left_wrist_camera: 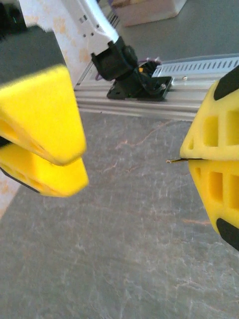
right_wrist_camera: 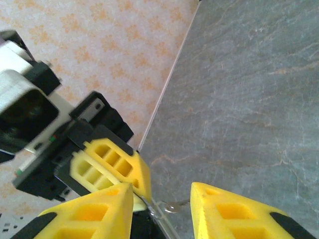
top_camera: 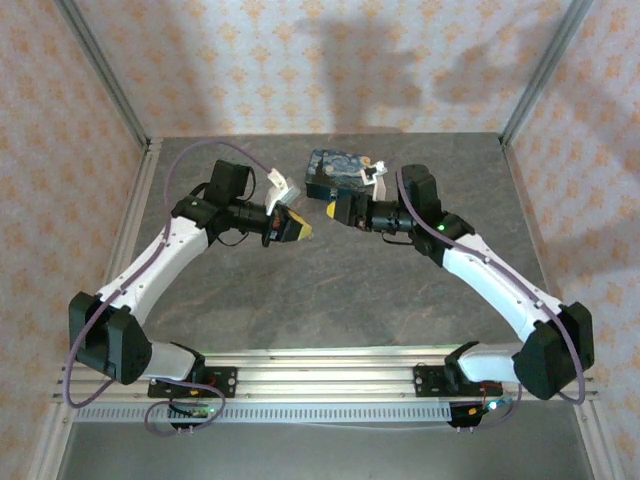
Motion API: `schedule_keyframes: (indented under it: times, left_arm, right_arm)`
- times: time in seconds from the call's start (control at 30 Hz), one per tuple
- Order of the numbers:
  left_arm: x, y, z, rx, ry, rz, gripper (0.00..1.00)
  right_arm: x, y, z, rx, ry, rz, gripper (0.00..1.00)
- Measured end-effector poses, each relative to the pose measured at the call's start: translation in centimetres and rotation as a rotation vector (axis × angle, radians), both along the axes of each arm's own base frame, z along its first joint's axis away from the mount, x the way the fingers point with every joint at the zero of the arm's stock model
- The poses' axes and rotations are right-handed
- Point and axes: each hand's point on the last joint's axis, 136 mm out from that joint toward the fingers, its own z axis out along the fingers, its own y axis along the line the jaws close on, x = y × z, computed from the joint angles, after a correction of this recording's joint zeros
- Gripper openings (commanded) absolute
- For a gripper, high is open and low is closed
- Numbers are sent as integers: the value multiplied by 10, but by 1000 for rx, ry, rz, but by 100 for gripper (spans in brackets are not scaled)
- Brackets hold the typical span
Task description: Unlock the padlock with the key
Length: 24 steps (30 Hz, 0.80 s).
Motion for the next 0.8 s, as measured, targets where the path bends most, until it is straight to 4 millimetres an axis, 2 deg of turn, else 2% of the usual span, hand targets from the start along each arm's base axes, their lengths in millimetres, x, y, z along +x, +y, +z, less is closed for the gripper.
schedule_keyframes:
  times: [0.07, 0.23, 0.47, 0.63, 0.8]
  left_arm:
    - [-6, -1, 5, -9, -3, -30, 0]
    - [-16, -1, 12, -25, 11, -78, 0]
    - [-15, -5, 13, -37, 82, -104, 0]
    - [-15, -6, 7, -35, 129, -110, 0]
    - [-18, -7, 10, -44, 140, -118, 0]
  right_arm:
    - [-4, 0, -2, 10, 14, 9, 35]
    - [-13, 8, 6, 50, 11, 58, 34]
    - [-33, 29, 6, 77, 28, 167, 30]
    - [-35, 33, 2, 77, 47, 187, 29]
    - [-35, 33, 2, 80, 53, 187, 27]
